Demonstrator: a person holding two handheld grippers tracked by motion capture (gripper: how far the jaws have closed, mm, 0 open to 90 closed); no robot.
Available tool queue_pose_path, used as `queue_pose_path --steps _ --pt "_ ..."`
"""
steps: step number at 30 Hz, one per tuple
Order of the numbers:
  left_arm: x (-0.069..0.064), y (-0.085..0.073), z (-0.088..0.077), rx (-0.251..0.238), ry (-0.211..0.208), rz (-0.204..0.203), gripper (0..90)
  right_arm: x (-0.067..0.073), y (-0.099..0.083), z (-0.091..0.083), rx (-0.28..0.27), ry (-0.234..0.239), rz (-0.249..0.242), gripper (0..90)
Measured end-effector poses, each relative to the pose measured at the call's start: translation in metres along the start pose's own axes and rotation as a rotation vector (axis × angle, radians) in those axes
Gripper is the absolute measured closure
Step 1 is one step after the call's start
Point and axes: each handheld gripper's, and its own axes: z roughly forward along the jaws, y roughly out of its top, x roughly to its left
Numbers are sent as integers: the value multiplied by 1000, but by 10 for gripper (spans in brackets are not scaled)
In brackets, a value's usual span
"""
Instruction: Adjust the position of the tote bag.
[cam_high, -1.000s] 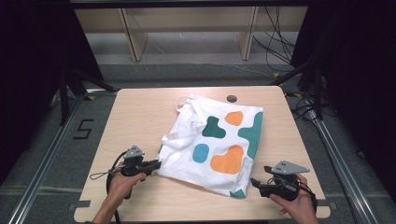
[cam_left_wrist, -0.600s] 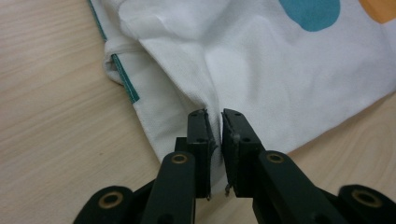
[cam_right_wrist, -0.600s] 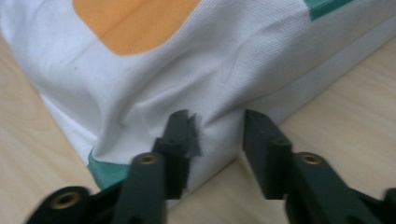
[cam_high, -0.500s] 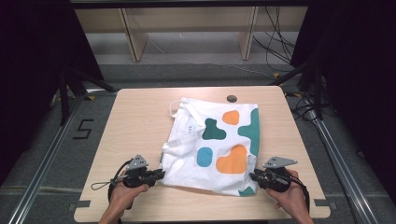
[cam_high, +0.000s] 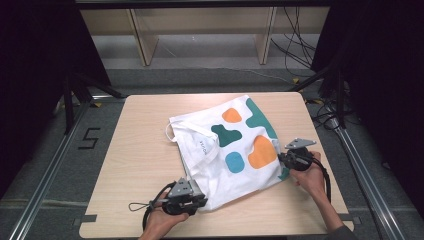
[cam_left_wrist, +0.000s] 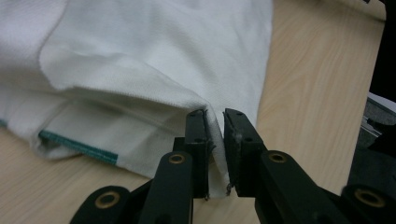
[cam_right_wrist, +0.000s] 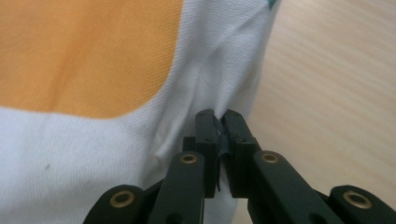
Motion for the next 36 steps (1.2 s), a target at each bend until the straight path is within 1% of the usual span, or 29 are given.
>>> queue_pose_path --steps 3,4,5,7,9,12,13,14,15,16,17,18,19,20,21,22,23,24,25,26,27,28,29,30,31,32,33,35,36 --pt "-7 5 9 0 -19 5 791 -7 5 5 6 -6 -2 867" --pt "-14 10 19 0 -33 12 791 -16 10 10 7 -20 -8 869" --pt "-14 10 19 0 -33 12 791 -18 11 11 4 -27 -5 869" --pt "-26 17 35 5 -57 32 791 -25 13 13 -9 -39 11 858" --pt "-30 22 42 30 -73 69 782 -32 12 14 -29 -58 55 772" --pt "-33 26 44 22 -109 71 746 -36 16 -3 -46 -89 98 672" --pt "-32 27 41 24 -122 99 730 -38 18 -9 -92 -97 70 639" --pt "-32 27 38 28 -133 77 683 -35 21 -18 -118 -93 92 597" --pt "-32 27 38 28 -133 77 624 -35 21 -18 -118 -93 92 597" --pt "-32 28 33 24 -145 83 546 -26 23 -29 -139 -49 114 536" --pt "-31 27 24 39 -131 150 522 -17 23 -33 -143 -32 131 507" --pt "-29 26 17 46 -107 170 477 -14 24 -37 -127 -8 114 485" --pt "-27 25 11 40 -94 168 439 -8 23 -38 -135 1 72 469" --pt "-24 24 5 32 -90 164 401 2 23 -42 -132 18 79 449" --pt "-24 24 5 32 -90 164 384 9 24 -44 -132 44 65 434" --pt "-17 22 -5 15 -39 156 377 17 25 -47 -136 62 56 420" --pt "-11 21 -9 9 -13 161 361 24 26 -49 -139 75 42 405" --pt "-9 20 -12 3 7 131 334 31 27 -51 -143 84 32 391" --pt "-9 20 -12 3 7 131 316 37 28 -54 -140 106 47 383" --pt "5 15 -23 -4 58 124 314 48 29 -56 -150 136 35 371" --pt "9 12 -28 -2 89 102 314 53 29 -57 -149 151 28 365" --pt "9 12 -28 -2 89 102 310 53 29 -57 -149 151 28 365" --pt "14 8 -33 -9 109 95 310 60 30 -58 -157 171 18 356" --pt "20 2 -39 -22 137 61 297 79 29 -60 -148 206 18 352" --pt "20 2 -39 -22 137 61 288 79 29 -60 -148 206 18 352" --pt "26 -4 -43 -39 171 12 277 94 28 -58 -159 229 -35 345" --pt "31 -6 -47 -29 191 9 272 101 27 -59 -144 242 -30 342" --pt "38 -11 -53 -45 222 -27 269 115 27 -57 -145 264 -67 336" --pt "42 -13 -57 -44 241 -32 266 121 26 -57 -145 273 -84 336"
